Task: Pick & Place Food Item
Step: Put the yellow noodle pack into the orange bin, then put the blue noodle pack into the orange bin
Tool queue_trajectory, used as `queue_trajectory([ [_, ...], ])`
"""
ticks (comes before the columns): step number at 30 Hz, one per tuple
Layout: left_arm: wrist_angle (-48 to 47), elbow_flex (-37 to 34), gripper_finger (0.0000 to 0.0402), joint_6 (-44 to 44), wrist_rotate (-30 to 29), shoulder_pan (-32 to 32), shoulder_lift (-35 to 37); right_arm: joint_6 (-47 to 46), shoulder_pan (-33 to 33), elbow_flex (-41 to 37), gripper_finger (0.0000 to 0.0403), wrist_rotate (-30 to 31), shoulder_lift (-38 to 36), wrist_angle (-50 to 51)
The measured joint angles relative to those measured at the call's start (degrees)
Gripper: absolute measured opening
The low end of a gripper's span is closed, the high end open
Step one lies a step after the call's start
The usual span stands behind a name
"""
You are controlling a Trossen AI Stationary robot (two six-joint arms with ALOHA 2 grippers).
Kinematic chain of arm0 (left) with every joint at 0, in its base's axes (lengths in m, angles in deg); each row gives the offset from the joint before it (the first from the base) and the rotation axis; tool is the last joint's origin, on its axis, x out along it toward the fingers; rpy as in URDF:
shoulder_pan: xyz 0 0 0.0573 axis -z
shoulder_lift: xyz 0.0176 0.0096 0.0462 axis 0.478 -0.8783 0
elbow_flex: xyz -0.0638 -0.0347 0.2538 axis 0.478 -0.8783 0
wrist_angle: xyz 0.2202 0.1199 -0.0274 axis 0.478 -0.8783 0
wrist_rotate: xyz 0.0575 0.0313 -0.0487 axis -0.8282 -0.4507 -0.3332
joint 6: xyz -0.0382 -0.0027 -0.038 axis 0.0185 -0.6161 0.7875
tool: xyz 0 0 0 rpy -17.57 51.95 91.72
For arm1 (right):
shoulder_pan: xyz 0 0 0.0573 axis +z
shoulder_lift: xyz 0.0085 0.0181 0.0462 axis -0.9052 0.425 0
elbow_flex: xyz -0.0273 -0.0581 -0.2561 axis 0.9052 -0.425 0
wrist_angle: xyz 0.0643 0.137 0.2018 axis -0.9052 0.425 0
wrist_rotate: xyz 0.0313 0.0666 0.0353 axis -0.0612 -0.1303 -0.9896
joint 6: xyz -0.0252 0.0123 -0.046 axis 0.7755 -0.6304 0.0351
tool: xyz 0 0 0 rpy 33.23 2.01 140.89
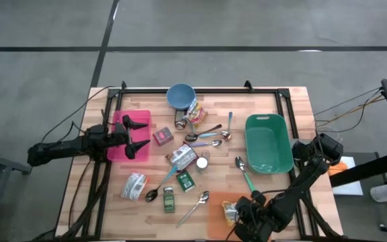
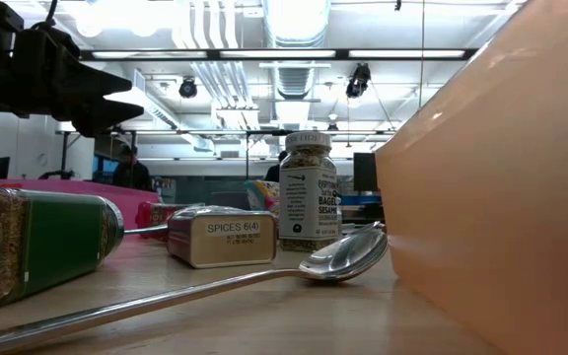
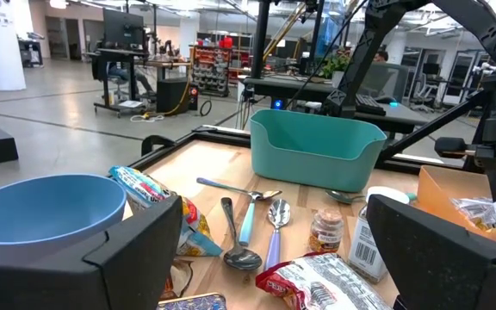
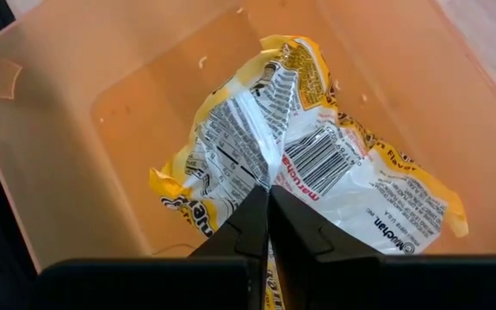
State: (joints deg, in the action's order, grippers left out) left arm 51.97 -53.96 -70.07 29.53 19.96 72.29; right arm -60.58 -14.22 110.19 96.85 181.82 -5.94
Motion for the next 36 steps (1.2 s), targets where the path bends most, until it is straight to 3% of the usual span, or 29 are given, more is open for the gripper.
queue_trajectory([
  [5, 0.0, 0.0, 0.0372, 0.0, 0.0, 0.0, 0.0, -1.3, 0.0, -0.1, 0.0024, 0.1, 0.0, 0.2],
  [26, 0.0, 0.0, 0.0372, 0.0, 0.0, 0.0, 0.0, -2.6, 0.0, 0.0, 0.0229, 8.2, -0.6, 3.0],
  [36, 0.0, 0.0, 0.0372, 0.0, 0.0, 0.0, 0.0, 2.9, -0.4, 0.0, 0.0244, 16.4, -1.7, 3.5],
])
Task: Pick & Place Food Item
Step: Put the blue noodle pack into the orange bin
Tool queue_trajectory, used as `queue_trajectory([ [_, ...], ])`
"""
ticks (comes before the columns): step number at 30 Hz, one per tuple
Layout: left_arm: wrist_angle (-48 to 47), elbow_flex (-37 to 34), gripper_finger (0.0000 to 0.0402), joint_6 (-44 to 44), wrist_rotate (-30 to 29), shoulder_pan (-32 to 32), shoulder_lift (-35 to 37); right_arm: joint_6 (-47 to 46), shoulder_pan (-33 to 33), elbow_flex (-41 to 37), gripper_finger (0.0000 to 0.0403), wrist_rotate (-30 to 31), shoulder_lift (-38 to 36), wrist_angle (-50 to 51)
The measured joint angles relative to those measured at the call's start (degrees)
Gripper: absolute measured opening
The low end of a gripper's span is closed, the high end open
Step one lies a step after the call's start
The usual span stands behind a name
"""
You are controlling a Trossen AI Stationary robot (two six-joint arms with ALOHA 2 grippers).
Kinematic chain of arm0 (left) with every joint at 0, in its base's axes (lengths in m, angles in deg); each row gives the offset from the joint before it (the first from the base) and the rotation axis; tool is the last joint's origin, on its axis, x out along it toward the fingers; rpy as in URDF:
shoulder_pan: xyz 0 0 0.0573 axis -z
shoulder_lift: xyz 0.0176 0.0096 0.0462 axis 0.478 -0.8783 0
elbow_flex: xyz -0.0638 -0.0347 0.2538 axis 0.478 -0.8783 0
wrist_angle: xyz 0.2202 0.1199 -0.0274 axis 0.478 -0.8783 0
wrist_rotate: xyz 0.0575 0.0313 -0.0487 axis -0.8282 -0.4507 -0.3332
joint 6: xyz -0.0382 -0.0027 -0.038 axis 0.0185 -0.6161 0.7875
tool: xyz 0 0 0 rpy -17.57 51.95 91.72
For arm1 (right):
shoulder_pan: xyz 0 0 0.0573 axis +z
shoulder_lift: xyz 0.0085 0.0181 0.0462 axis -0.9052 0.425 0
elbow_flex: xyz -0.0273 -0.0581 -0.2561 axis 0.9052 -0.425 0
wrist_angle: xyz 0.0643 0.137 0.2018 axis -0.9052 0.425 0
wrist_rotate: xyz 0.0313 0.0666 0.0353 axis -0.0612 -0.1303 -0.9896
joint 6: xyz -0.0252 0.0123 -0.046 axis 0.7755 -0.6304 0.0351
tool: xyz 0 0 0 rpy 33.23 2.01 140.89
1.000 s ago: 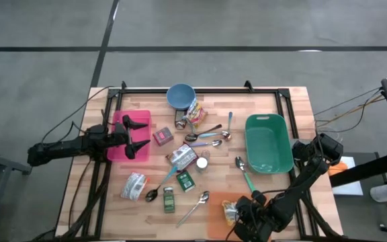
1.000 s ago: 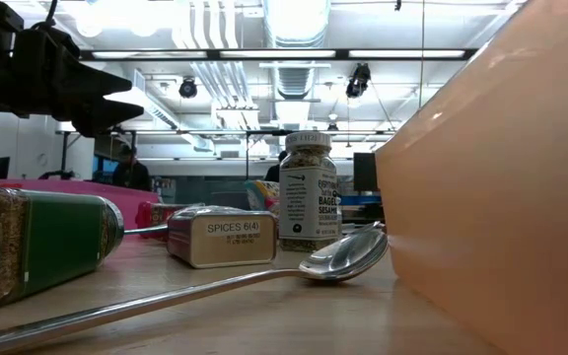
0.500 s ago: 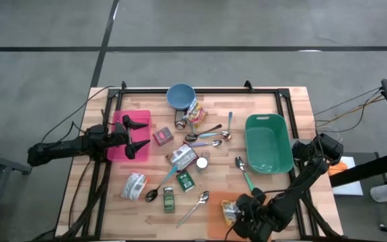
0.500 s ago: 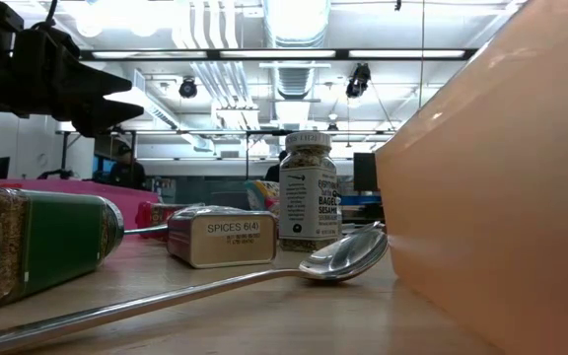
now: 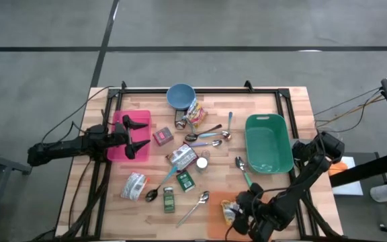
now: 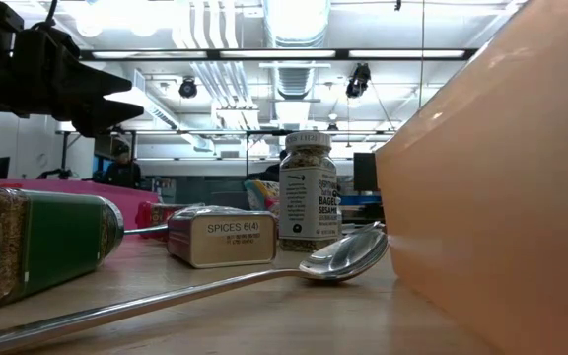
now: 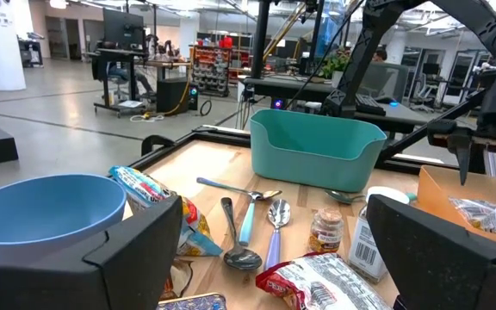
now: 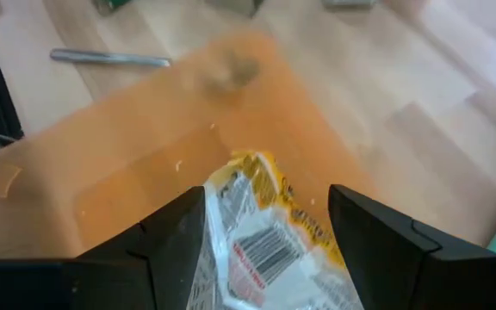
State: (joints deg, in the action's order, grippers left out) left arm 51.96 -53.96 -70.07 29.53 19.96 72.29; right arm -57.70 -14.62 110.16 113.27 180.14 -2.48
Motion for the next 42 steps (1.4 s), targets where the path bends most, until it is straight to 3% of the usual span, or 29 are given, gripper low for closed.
queue_trajectory([
  [3, 0.0, 0.0, 0.0372, 0.0, 0.0, 0.0, 0.0, 1.9, -1.7, 0.0, 0.0244, 0.6, -0.4, 1.2],
  [27, 0.0, 0.0, 0.0372, 0.0, 0.0, 0.0, 0.0, 50.8, -18.9, -0.5, 0.0244, 2.0, -6.4, -6.3],
  [42, 0.0, 0.0, 0.0372, 0.0, 0.0, 0.0, 0.0, 80.5, -30.6, -2.1, 0.0244, -15.9, -6.4, -28.7],
])
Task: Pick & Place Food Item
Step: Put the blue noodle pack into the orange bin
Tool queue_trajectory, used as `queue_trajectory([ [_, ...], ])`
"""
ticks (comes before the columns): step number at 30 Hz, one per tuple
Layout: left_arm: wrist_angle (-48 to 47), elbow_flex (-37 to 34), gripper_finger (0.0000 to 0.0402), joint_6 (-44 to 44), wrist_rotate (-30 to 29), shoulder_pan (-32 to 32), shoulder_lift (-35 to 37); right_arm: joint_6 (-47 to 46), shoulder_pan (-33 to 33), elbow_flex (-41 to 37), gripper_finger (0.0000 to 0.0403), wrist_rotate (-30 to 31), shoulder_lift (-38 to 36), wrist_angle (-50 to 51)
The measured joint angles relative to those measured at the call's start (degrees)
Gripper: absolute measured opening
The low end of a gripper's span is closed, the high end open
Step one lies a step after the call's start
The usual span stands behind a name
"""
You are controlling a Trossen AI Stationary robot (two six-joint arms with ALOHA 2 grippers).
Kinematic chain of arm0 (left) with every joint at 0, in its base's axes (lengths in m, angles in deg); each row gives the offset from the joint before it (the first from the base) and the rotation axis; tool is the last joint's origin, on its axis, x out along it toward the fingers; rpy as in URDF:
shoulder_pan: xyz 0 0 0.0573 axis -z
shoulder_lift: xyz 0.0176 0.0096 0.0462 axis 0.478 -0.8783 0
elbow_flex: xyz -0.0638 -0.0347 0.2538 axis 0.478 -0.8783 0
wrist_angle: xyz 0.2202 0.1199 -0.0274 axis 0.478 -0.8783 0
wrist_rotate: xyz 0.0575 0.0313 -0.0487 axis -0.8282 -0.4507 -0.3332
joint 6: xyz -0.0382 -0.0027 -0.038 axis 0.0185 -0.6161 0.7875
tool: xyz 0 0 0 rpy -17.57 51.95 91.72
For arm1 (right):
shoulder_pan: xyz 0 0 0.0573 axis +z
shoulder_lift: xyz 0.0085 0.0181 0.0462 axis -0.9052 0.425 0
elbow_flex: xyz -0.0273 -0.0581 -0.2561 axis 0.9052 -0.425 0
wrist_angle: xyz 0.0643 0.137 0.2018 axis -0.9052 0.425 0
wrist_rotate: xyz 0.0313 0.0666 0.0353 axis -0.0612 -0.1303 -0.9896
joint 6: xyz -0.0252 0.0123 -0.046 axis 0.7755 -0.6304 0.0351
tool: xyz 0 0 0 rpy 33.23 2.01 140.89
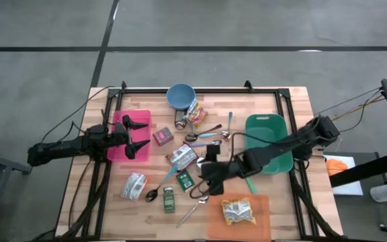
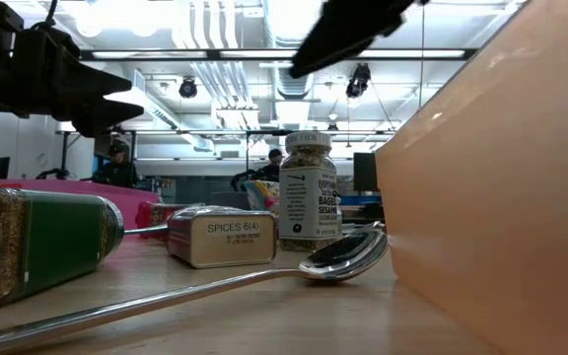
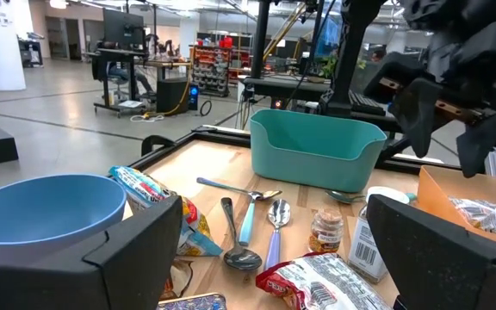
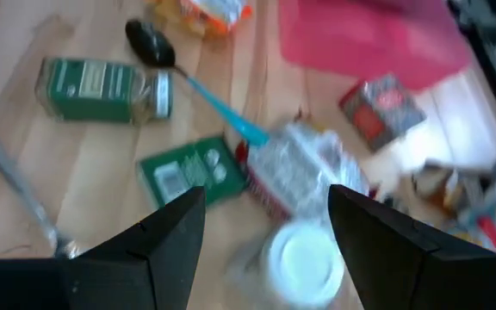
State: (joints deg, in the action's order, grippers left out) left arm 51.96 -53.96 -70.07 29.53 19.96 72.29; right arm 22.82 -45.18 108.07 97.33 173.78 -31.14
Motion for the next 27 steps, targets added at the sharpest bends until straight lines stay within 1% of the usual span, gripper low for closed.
queue_trajectory([
  [4, 0.0, 0.0, 0.0372, 0.0, 0.0, 0.0, 0.0, 5.8, -3.6, -1.5, 0.0244, -3.3, 0.0, -5.8],
  [8, 0.0, 0.0, 0.0372, 0.0, 0.0, 0.0, 0.0, 6.5, -8.3, -3.2, 0.0244, -11.1, 0.0, -9.0],
  [10, 0.0, 0.0, 0.0372, 0.0, 0.0, 0.0, 0.0, 6.6, -10.5, -4.6, 0.0244, -13.7, 0.0, -11.2],
  [14, 0.0, 0.0, 0.0372, 0.0, 0.0, 0.0, 0.0, 6.2, -14.4, -7.0, 0.0244, -13.9, 0.0, -14.9],
  [17, 0.0, 0.0, 0.0372, 0.0, 0.0, 0.0, 0.0, 7.0, -16.2, -7.7, 0.0244, -13.8, 0.0, -14.9],
  [19, 0.0, 0.0, 0.0372, 0.0, 0.0, 0.0, 0.0, 7.6, -16.4, -7.6, 0.0244, -13.8, 0.0, -13.7],
  [21, 0.0, 0.0, 0.0372, 0.0, 0.0, 0.0, 0.0, 8.0, -16.5, -5.9, 0.0244, -13.5, 0.1, -9.9],
  [24, 0.0, 0.0, 0.0372, 0.0, 0.0, 0.0, 0.0, 8.7, -16.9, -3.3, 0.0244, -10.6, 0.1, -6.2],
  [27, 0.0, 0.0, 0.0372, 0.0, 0.0, 0.0, 0.0, 8.8, -17.8, -2.0, 0.0244, -8.9, 0.1, -5.9],
])
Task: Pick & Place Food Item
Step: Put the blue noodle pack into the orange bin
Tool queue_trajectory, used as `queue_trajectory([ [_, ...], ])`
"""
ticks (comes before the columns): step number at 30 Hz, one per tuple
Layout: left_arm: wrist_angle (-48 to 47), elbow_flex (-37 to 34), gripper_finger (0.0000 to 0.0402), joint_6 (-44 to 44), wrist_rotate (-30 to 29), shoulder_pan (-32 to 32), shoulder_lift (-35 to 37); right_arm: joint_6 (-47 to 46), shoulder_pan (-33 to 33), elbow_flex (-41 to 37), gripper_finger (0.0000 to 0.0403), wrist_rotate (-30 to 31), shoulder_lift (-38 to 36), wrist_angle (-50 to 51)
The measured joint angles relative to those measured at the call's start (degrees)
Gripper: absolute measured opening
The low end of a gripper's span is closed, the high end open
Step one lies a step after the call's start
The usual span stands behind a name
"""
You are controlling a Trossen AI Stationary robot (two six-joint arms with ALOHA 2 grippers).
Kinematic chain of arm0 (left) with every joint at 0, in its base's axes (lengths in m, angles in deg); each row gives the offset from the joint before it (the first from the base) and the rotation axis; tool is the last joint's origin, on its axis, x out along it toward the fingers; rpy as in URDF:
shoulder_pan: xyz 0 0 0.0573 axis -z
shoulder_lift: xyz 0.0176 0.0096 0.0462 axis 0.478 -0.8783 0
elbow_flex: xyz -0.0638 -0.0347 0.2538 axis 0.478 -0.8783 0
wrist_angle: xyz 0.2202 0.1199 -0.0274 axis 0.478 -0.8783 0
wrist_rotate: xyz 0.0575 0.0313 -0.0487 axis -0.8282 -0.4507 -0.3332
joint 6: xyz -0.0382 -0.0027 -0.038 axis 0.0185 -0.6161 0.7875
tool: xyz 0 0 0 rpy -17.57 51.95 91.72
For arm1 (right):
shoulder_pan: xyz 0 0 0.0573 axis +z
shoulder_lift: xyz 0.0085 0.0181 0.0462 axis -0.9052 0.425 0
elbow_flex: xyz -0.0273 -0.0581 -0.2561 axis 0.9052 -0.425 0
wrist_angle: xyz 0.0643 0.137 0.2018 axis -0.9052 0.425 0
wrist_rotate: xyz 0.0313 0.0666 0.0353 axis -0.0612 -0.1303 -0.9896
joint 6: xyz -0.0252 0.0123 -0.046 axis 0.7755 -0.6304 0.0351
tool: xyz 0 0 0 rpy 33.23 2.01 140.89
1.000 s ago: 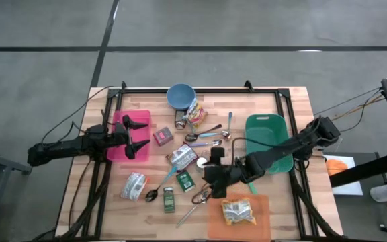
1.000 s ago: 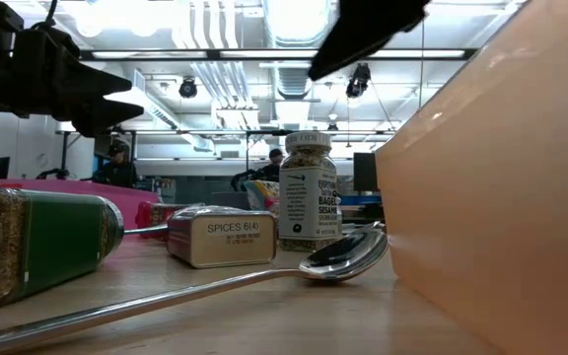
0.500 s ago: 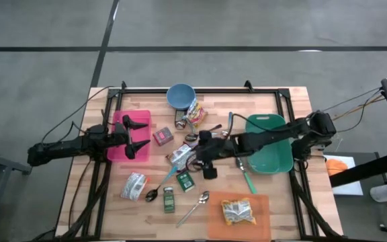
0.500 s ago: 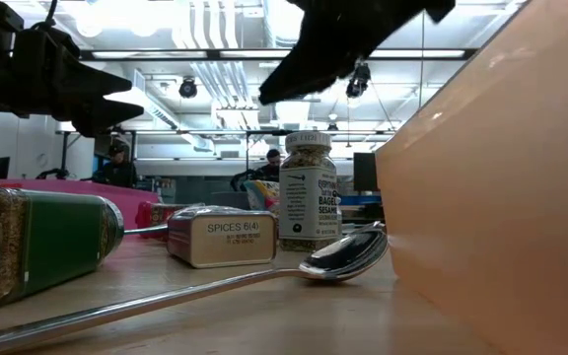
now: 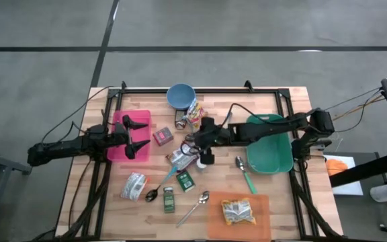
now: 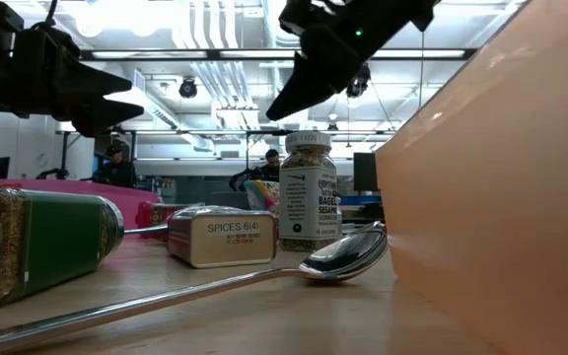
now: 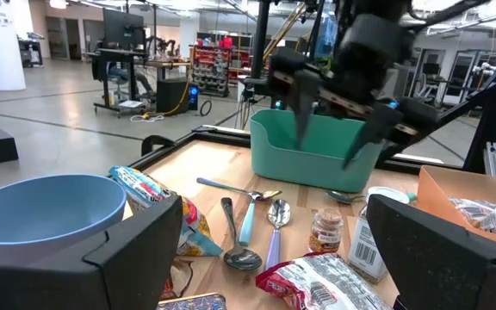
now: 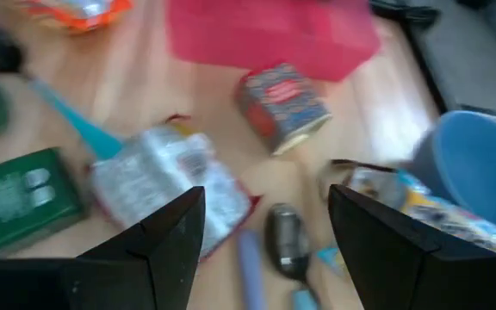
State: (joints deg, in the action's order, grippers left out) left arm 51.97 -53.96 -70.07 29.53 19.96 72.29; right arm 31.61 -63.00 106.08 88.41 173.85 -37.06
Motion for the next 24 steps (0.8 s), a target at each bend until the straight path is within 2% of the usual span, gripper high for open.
queue_trajectory([
  [10, 0.0, 0.0, 0.0372, 0.0, 0.0, 0.0, 0.0, 14.6, -5.8, -0.1, 0.0244, -4.7, 0.5, -0.5],
  [17, 0.0, 0.0, 0.0372, 0.0, 0.0, 0.0, 0.0, 18.3, -9.1, 2.1, 0.0244, -4.9, 1.6, -0.8],
  [24, 0.0, 0.0, 0.0372, 0.0, 0.0, 0.0, 0.0, 18.5, -11.2, 7.7, 0.0244, -1.5, 8.7, -0.8],
])
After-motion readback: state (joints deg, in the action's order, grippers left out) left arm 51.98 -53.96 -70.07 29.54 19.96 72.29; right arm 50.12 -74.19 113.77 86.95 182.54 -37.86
